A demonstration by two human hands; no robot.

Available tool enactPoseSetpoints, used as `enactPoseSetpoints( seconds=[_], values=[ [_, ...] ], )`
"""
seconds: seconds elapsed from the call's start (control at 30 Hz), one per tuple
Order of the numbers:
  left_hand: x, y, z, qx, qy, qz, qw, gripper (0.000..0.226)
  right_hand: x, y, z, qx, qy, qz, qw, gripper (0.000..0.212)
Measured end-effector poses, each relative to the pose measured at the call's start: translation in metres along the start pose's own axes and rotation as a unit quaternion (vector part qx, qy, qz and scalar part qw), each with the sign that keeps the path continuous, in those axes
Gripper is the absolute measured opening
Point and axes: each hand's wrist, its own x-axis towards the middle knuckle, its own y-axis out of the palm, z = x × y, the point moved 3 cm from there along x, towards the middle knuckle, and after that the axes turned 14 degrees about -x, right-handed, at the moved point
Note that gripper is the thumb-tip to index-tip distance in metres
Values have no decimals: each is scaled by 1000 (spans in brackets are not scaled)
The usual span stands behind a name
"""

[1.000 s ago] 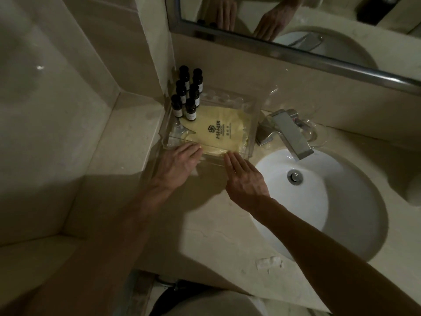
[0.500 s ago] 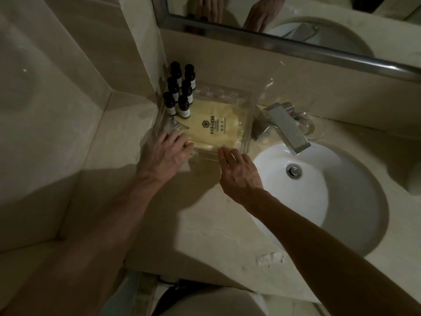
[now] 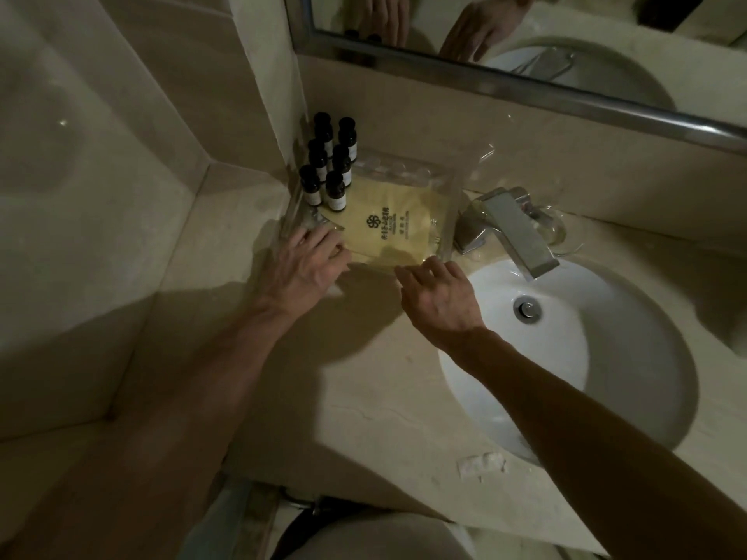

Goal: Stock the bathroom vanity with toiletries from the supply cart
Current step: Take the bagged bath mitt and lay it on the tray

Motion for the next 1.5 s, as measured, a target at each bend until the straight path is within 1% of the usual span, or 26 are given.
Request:
enactPoseSetpoints(
  seconds=[0.07, 0.13, 0.23, 0.4, 0.5, 0.6, 0.77, 1.0, 1.1, 1.23, 1.37, 1.5],
  values=[
    [1, 2, 2, -4, 4, 12, 1000, 14, 4, -1, -5, 5, 13, -26, 1000, 32],
    [3, 5, 3, -13, 17, 12, 1000, 13, 6, 2, -5, 11, 15, -38, 999, 30],
    [5, 7, 6, -9, 37, 13, 999, 11, 9, 10, -6, 23, 23, -20, 999, 29],
    [-4, 11, 16, 4, 32, -2, 999, 18, 9, 14, -10, 22, 21, -14, 999, 18],
    [-4, 9, 22, 5, 43, -16, 999, 23, 11, 19, -9, 26, 9, 3, 1000, 21],
    [-4, 12, 26, -9, 43, 3, 999, 23, 13, 24, -10, 40, 2, -4, 999, 25],
    [-2, 16, 26, -9, 19, 14, 1000, 19, 15, 25, -6, 57, 27, -9, 998, 21],
    [-3, 19, 27, 13, 50, -18, 999, 8, 15, 26, -5, 46, 40, -30, 998, 20],
    [-5, 12, 25, -5, 69, -19, 997, 13, 15, 27, -6, 48, 42, -45, 997, 16],
    [-1, -1, 22, -54, 60, -30, 996, 5, 16, 28, -7, 49, 38, -60, 996, 12],
    [2, 1, 21, -37, 53, -12, 998, 12, 19, 24, -11, 59, 30, -75, 995, 16],
    [1, -5, 17, -29, 35, -1, 999, 10, 19, 19, -15, 74, 27, -83, 993, 19]
  ],
)
